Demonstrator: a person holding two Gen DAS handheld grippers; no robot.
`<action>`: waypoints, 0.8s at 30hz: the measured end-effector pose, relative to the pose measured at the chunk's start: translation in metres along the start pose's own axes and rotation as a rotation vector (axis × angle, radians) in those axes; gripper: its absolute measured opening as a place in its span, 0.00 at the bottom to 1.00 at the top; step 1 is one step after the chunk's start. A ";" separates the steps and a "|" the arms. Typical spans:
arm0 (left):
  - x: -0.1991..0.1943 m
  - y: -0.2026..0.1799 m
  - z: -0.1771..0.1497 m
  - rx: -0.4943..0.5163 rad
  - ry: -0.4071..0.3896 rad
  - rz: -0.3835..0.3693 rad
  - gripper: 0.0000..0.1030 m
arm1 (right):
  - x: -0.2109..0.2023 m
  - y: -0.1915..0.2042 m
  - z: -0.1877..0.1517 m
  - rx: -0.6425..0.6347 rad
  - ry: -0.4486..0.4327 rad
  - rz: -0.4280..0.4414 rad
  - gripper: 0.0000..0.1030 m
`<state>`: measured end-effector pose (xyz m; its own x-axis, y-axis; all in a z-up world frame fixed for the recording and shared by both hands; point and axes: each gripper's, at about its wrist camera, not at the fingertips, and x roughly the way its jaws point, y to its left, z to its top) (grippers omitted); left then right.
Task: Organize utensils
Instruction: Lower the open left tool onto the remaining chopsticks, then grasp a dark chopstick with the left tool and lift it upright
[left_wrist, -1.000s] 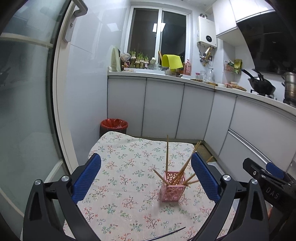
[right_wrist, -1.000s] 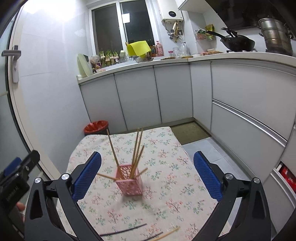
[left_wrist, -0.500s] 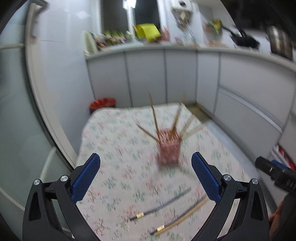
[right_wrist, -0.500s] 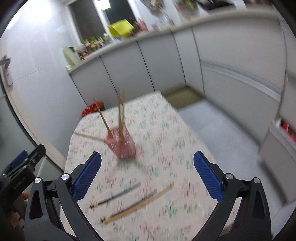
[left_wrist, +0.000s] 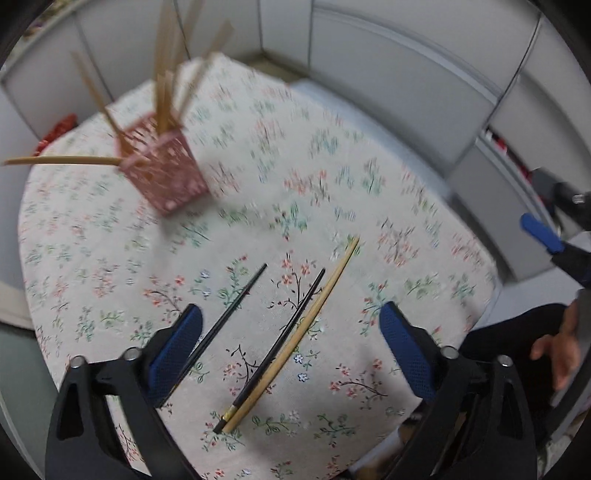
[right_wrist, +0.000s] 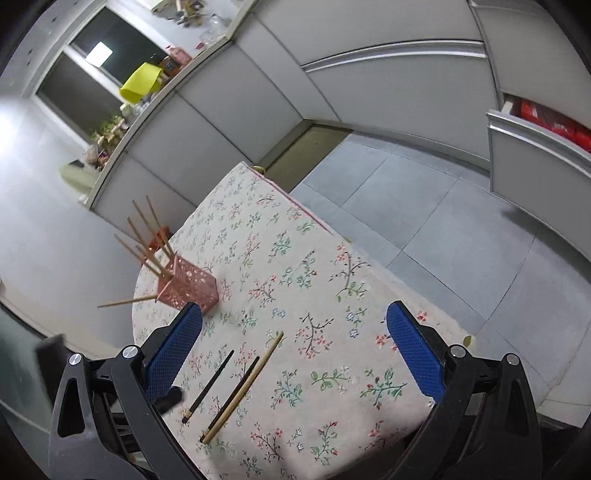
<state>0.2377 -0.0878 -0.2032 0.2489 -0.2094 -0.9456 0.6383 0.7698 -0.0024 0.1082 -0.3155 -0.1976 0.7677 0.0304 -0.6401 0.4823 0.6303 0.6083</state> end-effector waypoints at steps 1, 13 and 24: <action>0.010 0.002 0.004 0.003 0.041 -0.006 0.76 | 0.003 -0.004 0.001 0.013 0.013 0.001 0.93; 0.071 -0.021 0.026 0.156 0.274 -0.039 0.20 | 0.036 -0.009 -0.002 0.038 0.172 0.007 0.93; 0.097 -0.025 0.027 0.200 0.330 -0.040 0.17 | 0.050 -0.012 -0.003 0.047 0.244 -0.021 0.93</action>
<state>0.2658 -0.1437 -0.2860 -0.0064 -0.0063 -1.0000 0.7805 0.6251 -0.0089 0.1394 -0.3189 -0.2389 0.6351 0.2075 -0.7440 0.5209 0.5962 0.6109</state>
